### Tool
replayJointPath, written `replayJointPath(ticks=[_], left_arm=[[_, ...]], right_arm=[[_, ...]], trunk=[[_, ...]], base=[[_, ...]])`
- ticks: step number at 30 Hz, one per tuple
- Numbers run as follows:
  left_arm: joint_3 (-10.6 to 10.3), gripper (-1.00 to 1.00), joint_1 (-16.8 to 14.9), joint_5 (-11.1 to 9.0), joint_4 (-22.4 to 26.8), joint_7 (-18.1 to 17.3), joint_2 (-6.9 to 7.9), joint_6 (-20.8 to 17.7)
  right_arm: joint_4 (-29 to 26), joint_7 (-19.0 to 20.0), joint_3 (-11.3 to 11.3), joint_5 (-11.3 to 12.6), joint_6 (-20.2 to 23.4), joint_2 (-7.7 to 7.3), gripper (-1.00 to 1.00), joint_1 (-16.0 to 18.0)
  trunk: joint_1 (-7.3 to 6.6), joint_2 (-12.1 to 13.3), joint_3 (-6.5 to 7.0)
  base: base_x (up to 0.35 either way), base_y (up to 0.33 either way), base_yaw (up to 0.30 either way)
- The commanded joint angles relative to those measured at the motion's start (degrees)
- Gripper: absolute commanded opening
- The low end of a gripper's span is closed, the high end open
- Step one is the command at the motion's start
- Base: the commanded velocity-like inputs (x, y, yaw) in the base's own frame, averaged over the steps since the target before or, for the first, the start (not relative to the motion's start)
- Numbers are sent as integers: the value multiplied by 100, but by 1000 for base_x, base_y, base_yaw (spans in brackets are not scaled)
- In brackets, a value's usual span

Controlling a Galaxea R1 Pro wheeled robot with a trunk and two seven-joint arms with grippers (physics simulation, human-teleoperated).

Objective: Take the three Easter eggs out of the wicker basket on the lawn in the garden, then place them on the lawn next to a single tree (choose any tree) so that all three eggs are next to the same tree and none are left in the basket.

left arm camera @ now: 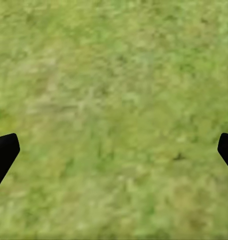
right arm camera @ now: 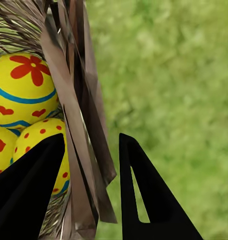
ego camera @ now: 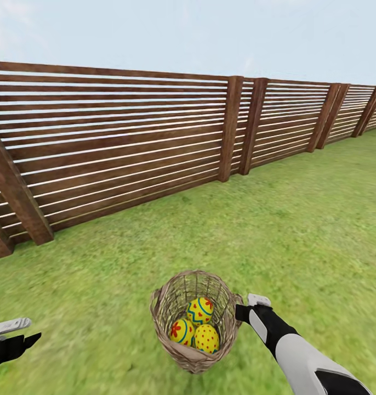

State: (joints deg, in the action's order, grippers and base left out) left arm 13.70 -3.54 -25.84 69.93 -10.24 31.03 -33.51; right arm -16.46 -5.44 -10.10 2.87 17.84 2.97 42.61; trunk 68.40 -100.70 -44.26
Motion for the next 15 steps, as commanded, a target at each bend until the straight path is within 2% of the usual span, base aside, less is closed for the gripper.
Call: replayJointPath(ticks=[1, 15], left_arm=[[10, 100, -1, -18, 3, -16, -1, -39], [36, 100, -7, -17, -70, -32, -1, -35]], right_arm=[[-15, -23, -27, 62, 27, 6, -100, 1], [-6, -11, -37, 73, 26, 20, -100, -7]], trunk=[[-23, 39, 14], [-331, 601, 265]], base=[[0, 0, 0], [0, 0, 0]])
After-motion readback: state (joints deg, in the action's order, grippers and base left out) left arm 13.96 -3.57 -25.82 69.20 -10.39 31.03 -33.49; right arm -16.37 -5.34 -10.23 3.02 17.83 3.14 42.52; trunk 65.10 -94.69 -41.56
